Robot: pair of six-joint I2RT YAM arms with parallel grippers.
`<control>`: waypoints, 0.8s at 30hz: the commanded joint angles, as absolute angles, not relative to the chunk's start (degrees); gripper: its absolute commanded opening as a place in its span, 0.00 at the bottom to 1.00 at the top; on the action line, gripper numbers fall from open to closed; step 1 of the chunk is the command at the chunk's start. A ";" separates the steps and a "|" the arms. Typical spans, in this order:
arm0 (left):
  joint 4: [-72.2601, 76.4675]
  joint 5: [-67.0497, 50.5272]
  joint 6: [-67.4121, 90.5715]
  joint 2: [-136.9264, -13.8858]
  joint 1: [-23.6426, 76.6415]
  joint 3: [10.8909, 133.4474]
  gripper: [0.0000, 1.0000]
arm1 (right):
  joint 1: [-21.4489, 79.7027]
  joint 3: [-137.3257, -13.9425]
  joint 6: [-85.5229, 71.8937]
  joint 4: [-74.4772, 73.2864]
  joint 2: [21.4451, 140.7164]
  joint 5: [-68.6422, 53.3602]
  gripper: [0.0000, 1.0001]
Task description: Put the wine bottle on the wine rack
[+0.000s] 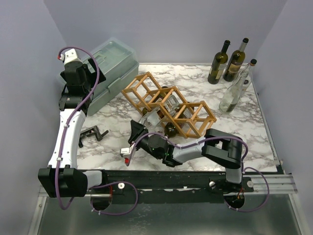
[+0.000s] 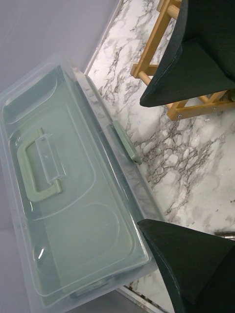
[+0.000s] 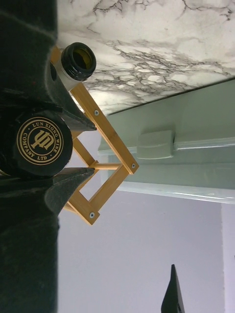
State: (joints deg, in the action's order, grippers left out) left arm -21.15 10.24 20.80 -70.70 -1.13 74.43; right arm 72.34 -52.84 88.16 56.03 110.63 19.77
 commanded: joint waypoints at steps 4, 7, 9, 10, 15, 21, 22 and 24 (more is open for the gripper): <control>-21.27 8.88 21.27 -70.05 -1.49 74.45 0.98 | 70.53 -52.34 98.73 64.73 110.32 15.73 0.01; -21.28 8.88 21.28 -69.93 -1.48 74.44 0.98 | 69.83 -52.38 98.18 63.21 109.51 14.78 0.00; -21.28 8.88 21.27 -69.98 -1.45 74.44 0.98 | 69.28 -52.46 96.88 60.83 108.38 14.17 0.01; -21.27 8.88 21.27 -69.95 -1.45 74.52 0.98 | 69.05 -52.53 96.16 59.68 107.83 13.95 0.01; -21.27 8.70 21.28 -70.00 -1.49 74.52 0.98 | 67.88 -52.06 95.07 59.37 107.41 12.51 0.01; -21.29 8.70 21.27 -70.15 -1.49 74.53 0.98 | 66.27 -50.85 93.90 59.92 107.10 11.00 0.00; -21.27 8.70 21.27 -70.14 -1.44 74.53 0.98 | 66.08 -50.54 93.30 60.03 106.90 10.73 0.00; -21.29 8.62 21.28 -70.20 -1.49 74.53 0.99 | 65.74 -50.28 92.33 59.33 106.63 10.79 0.01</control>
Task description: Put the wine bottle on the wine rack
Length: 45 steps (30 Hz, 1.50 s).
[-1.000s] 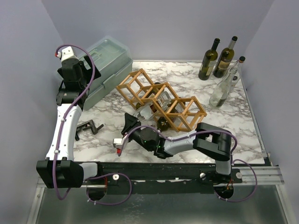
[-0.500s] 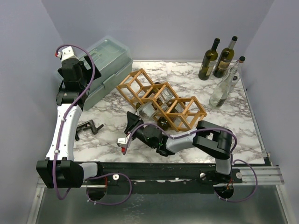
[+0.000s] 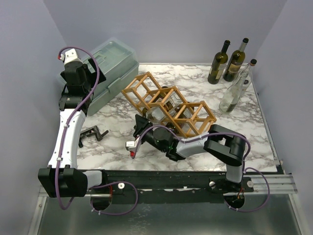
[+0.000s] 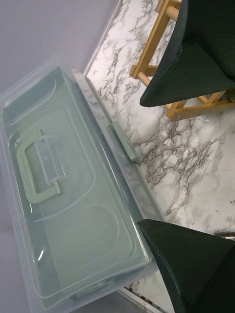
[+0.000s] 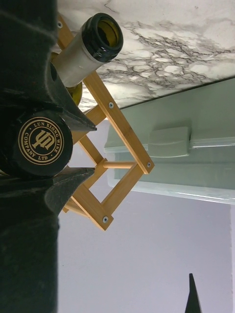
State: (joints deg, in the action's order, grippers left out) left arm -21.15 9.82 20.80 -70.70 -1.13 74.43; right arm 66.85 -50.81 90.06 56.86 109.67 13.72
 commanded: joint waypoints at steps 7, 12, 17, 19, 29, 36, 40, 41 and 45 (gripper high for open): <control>-21.34 8.53 21.28 -70.31 -1.44 74.53 0.98 | 65.70 -47.64 91.37 62.86 107.01 9.31 0.40; -21.24 8.53 21.27 -70.31 -1.49 74.49 0.99 | 65.72 -45.41 89.80 62.59 105.46 7.31 0.67; -21.22 8.35 21.30 -70.29 -1.48 74.53 0.98 | 65.73 -43.74 87.89 61.17 103.73 6.38 0.84; -21.20 8.35 21.35 -70.31 -1.49 74.49 0.98 | 65.90 -43.77 86.93 58.95 102.92 6.65 0.88; -21.19 8.18 21.43 -70.03 -1.49 74.48 0.98 | 66.99 -45.92 74.63 39.04 96.16 4.13 1.00; -21.19 7.83 21.52 -69.94 -1.49 74.53 0.98 | 67.53 -49.45 66.08 23.02 90.29 2.88 1.00; -21.12 7.19 21.78 -70.21 -1.45 74.44 0.98 | 67.68 -52.47 61.88 12.92 86.99 2.88 1.00; -21.10 6.98 21.80 -70.27 -1.47 74.45 0.99 | 67.68 -53.19 60.47 10.36 85.69 2.21 1.00; -21.00 5.84 22.14 -70.58 -1.49 74.53 0.98 | 67.68 -54.44 56.75 2.89 80.73 1.26 1.00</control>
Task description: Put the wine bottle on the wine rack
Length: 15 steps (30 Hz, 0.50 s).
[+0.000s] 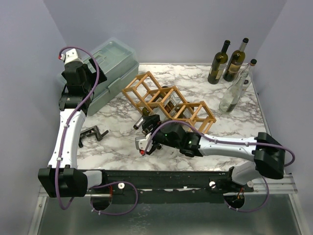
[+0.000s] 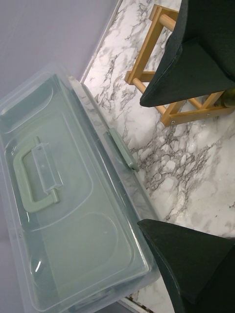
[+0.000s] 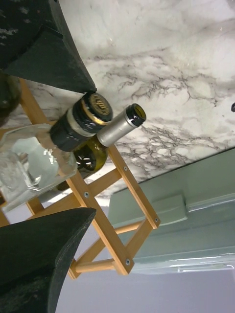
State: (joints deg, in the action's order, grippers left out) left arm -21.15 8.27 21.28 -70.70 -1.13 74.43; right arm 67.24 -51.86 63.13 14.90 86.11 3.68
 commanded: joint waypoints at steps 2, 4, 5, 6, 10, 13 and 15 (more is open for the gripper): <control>-20.94 5.46 22.24 -70.55 -1.45 74.45 0.99 | 67.82 -55.02 54.92 0.16 78.27 0.72 1.00; -20.83 5.67 22.28 -70.65 -1.49 74.36 0.99 | 67.77 -55.45 52.04 -2.65 75.47 0.36 1.00; -20.83 5.71 22.22 -70.72 -1.40 74.27 0.98 | 67.77 -55.56 50.47 -3.10 73.74 0.48 1.00; -20.83 5.52 22.24 -70.92 -1.47 74.33 0.98 | 67.79 -55.50 48.45 -3.14 72.27 0.89 1.00; -20.71 3.67 22.93 -70.93 -1.41 74.38 0.99 | 67.77 -53.85 41.71 -0.57 64.70 3.07 1.00; -20.44 3.33 23.18 -71.41 -1.27 74.22 0.98 | 67.77 -52.54 36.26 5.15 59.86 6.67 1.00; -20.42 2.15 23.54 -71.72 -1.31 74.44 0.98 | 67.80 -52.36 33.27 7.54 57.80 10.26 1.00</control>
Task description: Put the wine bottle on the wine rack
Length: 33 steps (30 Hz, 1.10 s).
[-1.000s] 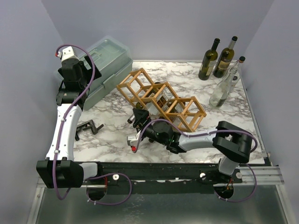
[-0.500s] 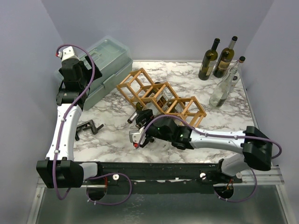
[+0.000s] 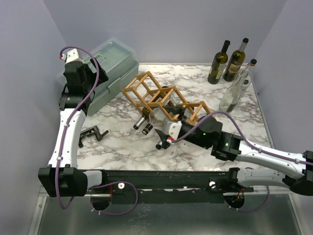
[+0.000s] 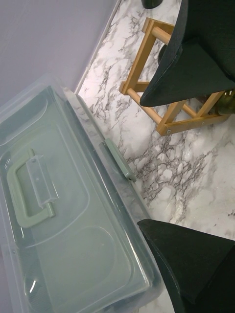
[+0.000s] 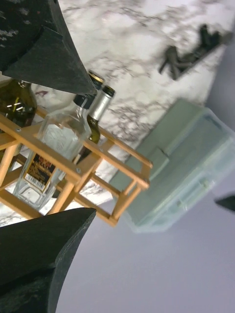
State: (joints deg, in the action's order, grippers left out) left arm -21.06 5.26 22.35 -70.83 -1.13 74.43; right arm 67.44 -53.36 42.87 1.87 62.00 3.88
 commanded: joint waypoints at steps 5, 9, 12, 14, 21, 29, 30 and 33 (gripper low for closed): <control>-20.17 2.93 22.59 -72.23 -0.33 74.01 0.99 | 67.77 -53.93 30.86 9.51 56.17 22.01 1.00; -20.06 1.21 22.97 -72.12 -0.18 74.28 0.98 | 67.77 -52.93 30.41 14.39 54.40 30.24 1.00; -20.02 3.90 21.29 -72.02 2.35 73.92 0.99 | 67.63 -52.44 30.64 18.22 54.74 38.78 1.00; -20.14 3.02 21.51 -72.29 2.37 74.24 0.99 | 66.79 -53.15 31.19 17.66 55.62 42.40 1.00; -20.17 4.59 20.30 -72.19 4.25 74.04 0.98 | 53.77 -55.98 18.58 8.82 54.79 40.89 1.00; -20.17 5.47 19.51 -71.52 5.78 73.88 0.99 | 37.37 -60.80 4.26 -0.71 56.25 34.22 1.00; -20.08 6.23 19.11 -71.29 6.24 73.68 0.99 | 35.44 -61.41 2.28 -2.57 57.00 32.79 1.00; -20.21 8.39 18.11 -71.66 6.72 73.72 0.99 | 28.42 -65.93 -5.14 -6.76 61.07 26.04 1.00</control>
